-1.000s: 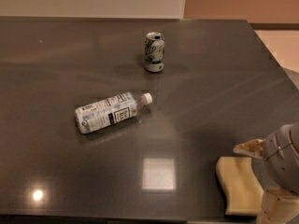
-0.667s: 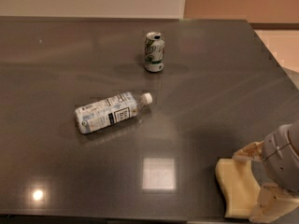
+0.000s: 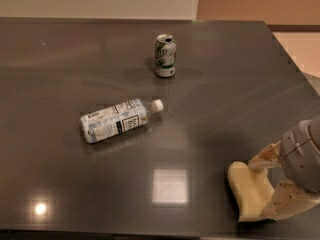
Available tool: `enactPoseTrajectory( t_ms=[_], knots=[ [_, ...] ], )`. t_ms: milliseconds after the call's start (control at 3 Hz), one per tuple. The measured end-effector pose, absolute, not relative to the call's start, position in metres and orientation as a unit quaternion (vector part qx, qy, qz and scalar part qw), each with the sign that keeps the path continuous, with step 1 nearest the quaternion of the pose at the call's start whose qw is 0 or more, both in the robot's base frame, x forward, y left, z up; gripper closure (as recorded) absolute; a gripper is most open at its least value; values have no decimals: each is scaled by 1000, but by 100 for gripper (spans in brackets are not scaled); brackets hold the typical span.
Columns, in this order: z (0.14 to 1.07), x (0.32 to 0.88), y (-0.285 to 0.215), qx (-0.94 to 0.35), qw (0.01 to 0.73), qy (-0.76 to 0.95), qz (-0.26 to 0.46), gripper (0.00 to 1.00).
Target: Move sponge near 7up can
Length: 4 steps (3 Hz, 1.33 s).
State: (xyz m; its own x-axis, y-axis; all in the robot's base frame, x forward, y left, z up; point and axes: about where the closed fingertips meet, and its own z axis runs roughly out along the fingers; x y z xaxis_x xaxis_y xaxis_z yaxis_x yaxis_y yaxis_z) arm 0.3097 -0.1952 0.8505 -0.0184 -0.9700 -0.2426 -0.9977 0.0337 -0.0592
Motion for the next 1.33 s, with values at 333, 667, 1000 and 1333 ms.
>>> enactPoseTrajectory(
  t_ms=[333, 667, 1000, 1333],
  knots=[
    [887, 323, -183, -692, 137, 705, 71, 100],
    [925, 350, -165, -691, 163, 701, 74, 100],
    [956, 392, -144, -682, 188, 702, 77, 100],
    [977, 438, -125, -671, 205, 709, 76, 100]
  ],
)
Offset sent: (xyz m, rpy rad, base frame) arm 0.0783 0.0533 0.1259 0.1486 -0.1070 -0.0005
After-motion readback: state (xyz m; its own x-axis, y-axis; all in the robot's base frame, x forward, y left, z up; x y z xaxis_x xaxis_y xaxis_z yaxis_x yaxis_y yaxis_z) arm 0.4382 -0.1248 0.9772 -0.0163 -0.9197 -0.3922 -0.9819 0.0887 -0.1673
